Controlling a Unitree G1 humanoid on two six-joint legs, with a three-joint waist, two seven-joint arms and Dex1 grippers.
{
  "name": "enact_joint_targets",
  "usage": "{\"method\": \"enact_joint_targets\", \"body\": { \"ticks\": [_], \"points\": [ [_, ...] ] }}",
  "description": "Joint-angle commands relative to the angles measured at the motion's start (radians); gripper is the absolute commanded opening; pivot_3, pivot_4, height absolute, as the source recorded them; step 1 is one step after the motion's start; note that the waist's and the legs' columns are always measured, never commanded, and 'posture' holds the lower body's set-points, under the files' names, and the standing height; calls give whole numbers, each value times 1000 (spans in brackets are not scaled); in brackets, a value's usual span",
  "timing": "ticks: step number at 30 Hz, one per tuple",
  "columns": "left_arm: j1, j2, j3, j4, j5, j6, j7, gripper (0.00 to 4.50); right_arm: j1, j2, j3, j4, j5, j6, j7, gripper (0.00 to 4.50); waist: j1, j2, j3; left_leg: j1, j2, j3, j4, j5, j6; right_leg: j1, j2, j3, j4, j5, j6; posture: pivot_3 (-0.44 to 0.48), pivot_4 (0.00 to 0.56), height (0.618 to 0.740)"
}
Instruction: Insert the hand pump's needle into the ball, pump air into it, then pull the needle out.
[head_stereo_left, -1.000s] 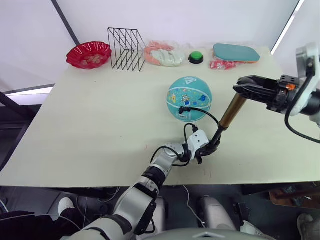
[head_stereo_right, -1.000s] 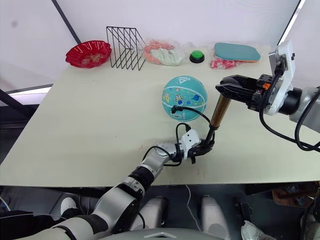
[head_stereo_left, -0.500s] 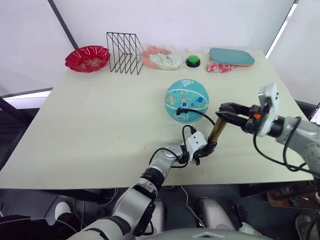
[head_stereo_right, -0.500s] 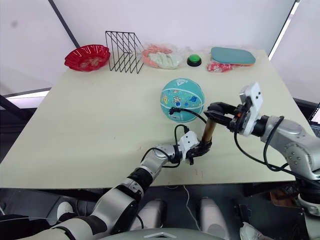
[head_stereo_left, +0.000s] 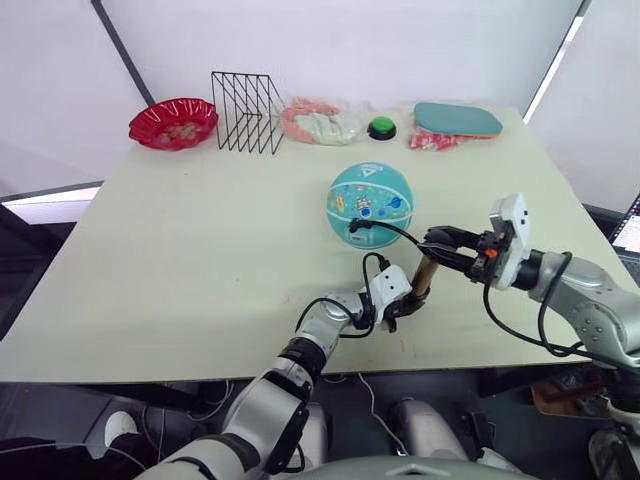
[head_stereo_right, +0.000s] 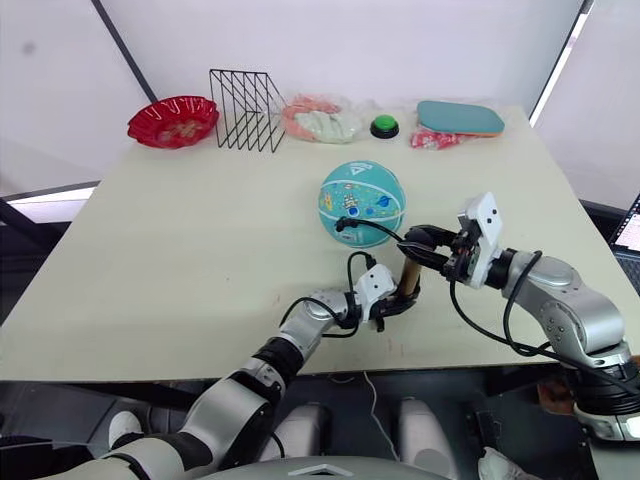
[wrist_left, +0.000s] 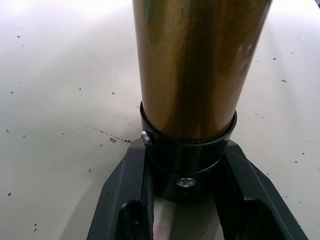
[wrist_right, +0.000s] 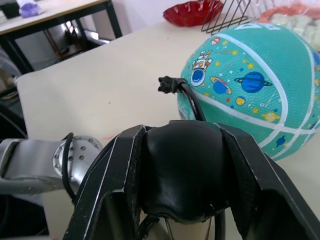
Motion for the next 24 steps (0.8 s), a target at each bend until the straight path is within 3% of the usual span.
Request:
{"method": "enact_joint_targets", "body": {
  "ticks": [1,9,15,24],
  "points": [
    [30,10,-6,56,9,34,-21,1061,-25,-75,-96,-34,36,85,-9,1636,2,1,1,0,0,0,0,0,0,0,0,0,0,0,0,0,150,740],
    [31,11,-9,64,10,26,-28,1060,-233,-170,-310,-79,318,260,-75,1636,15,9,20,-9,-3,0,1,0,0,-7,-2,1,-1,3,4,0,150,740],
    [29,10,-10,70,10,21,-29,1060,-376,-220,-374,-25,426,328,-123,1636,15,10,21,-14,-4,0,3,0,1,-11,-4,0,0,3,4,0,150,740],
    [35,7,-11,66,10,24,-26,1060,-198,-227,-269,-43,296,288,-55,1636,15,9,19,-15,-4,1,3,0,1,-12,-4,0,0,3,5,0,150,740]
  ]
}}
